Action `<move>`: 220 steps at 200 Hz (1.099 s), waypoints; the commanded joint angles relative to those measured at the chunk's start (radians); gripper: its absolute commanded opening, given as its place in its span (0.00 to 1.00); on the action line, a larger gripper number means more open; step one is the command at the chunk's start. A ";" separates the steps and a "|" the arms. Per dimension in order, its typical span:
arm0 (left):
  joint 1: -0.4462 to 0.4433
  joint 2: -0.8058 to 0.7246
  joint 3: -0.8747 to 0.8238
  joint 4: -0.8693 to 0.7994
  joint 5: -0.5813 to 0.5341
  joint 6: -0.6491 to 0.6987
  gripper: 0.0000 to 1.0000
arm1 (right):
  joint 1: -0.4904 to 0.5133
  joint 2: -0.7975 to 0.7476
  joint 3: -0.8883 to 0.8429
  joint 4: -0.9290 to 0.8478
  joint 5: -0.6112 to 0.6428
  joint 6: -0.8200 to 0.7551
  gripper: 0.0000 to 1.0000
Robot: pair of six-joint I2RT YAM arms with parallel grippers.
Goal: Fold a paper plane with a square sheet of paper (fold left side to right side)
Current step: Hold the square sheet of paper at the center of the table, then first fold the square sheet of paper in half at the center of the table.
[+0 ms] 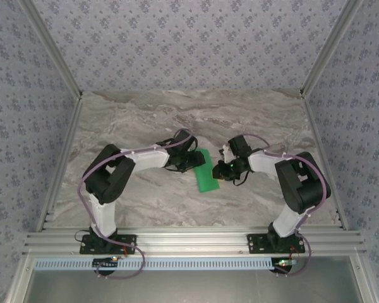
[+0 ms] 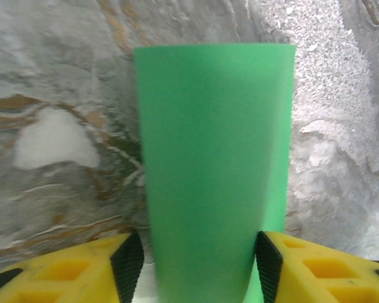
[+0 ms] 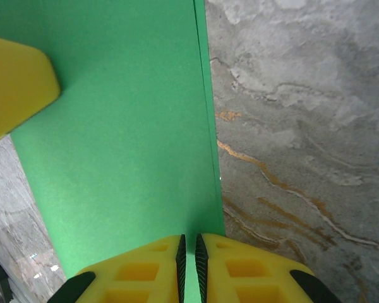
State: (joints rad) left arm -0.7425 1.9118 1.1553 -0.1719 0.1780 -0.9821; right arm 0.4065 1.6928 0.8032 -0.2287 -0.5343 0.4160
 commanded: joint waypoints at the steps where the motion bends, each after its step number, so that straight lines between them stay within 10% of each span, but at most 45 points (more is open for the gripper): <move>1: 0.046 -0.059 -0.064 -0.132 -0.124 0.035 0.61 | 0.006 0.050 0.001 -0.068 0.063 -0.023 0.16; 35: 0.052 -0.157 -0.103 -0.083 -0.097 0.083 0.61 | 0.008 0.052 0.006 -0.079 0.074 -0.025 0.16; 138: 0.019 -0.114 -0.134 0.414 0.319 0.052 0.18 | 0.012 0.065 0.015 -0.084 0.076 -0.023 0.16; 220: 0.011 0.031 -0.088 0.351 0.282 0.096 0.13 | 0.015 0.069 0.022 -0.106 0.090 -0.033 0.16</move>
State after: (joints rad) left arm -0.7315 1.9251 1.0382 0.2031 0.4820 -0.9169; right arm 0.4084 1.7111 0.8318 -0.2657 -0.5335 0.4057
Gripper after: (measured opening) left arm 0.134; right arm 0.157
